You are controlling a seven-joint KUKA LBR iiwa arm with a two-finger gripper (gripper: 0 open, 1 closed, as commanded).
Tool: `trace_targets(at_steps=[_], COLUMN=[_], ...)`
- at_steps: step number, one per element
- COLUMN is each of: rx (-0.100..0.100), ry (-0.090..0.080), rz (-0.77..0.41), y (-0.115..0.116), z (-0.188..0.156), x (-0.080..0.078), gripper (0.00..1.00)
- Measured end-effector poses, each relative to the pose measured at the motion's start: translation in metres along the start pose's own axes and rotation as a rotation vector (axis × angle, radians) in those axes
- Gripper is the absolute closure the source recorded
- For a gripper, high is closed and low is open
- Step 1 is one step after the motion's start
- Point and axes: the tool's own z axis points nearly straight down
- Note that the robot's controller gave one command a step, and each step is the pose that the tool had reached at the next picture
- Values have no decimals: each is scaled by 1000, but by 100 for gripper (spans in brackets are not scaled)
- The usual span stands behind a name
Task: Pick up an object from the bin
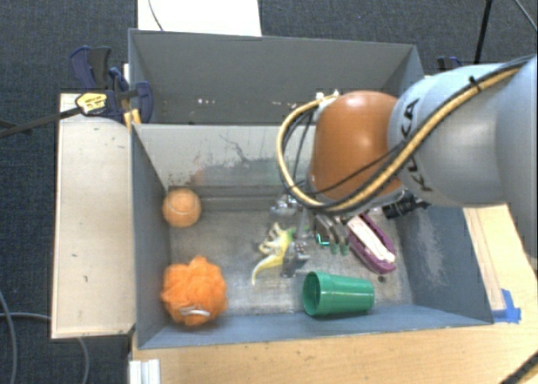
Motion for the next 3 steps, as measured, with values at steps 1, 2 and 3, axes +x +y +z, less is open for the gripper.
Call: trace_targets(at_steps=[1,2,3], rx=[-3,-3,-3], ry=[-7,-7,-7], rz=[103,105,106], y=[18,18,18], z=[70,70,70], x=[-22,-22,-22], gripper=[100,100,100])
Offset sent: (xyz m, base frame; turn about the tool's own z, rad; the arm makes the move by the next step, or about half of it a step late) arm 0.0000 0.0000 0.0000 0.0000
